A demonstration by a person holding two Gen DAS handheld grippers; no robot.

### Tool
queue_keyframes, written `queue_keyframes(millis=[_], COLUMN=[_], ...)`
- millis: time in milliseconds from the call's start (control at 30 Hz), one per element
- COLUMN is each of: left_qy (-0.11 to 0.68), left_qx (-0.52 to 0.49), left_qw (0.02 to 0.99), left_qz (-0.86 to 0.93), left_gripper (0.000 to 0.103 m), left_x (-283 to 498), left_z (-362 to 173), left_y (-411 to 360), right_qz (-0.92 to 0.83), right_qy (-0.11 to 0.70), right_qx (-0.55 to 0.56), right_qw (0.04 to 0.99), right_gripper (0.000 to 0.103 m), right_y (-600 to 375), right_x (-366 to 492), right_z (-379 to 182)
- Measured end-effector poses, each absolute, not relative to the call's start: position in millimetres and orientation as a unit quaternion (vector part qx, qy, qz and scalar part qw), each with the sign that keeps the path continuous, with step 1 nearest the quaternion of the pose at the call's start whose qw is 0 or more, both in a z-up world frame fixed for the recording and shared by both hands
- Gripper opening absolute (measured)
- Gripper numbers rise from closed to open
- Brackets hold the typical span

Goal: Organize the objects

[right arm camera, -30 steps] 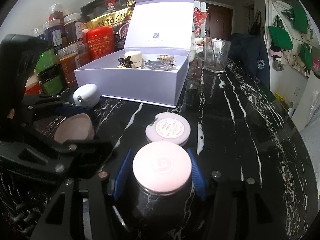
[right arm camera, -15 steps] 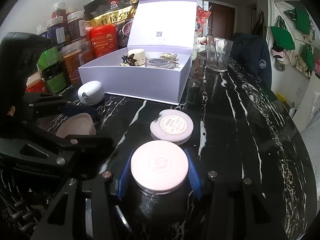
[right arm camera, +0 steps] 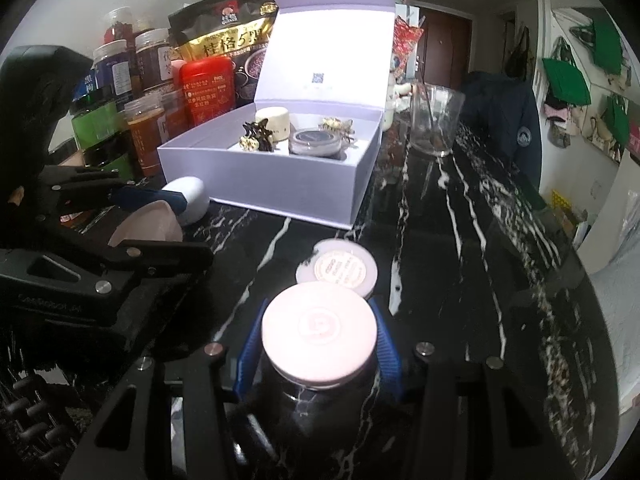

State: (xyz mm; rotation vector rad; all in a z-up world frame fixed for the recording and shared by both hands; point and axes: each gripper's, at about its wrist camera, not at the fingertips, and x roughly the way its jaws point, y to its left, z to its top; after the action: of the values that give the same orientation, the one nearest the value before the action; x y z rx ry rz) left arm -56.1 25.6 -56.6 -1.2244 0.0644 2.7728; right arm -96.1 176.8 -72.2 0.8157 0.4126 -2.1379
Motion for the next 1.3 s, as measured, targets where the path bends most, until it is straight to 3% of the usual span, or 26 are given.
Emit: queue_keyframes(millis=[1300], left_qy=[0.004], left_qx=[-0.386], left_qw=[0.023], left_qz=[0.922], left_gripper=[0.061], left_x=[-120], left_z=[12], left_y=[-1], right_qz=[-0.839], right_qy=[0.200], right_qx=[0.270], right_qw=[0.429], right_gripper=[0.052], right_y=[132], right_x=[-153], right_z=[9])
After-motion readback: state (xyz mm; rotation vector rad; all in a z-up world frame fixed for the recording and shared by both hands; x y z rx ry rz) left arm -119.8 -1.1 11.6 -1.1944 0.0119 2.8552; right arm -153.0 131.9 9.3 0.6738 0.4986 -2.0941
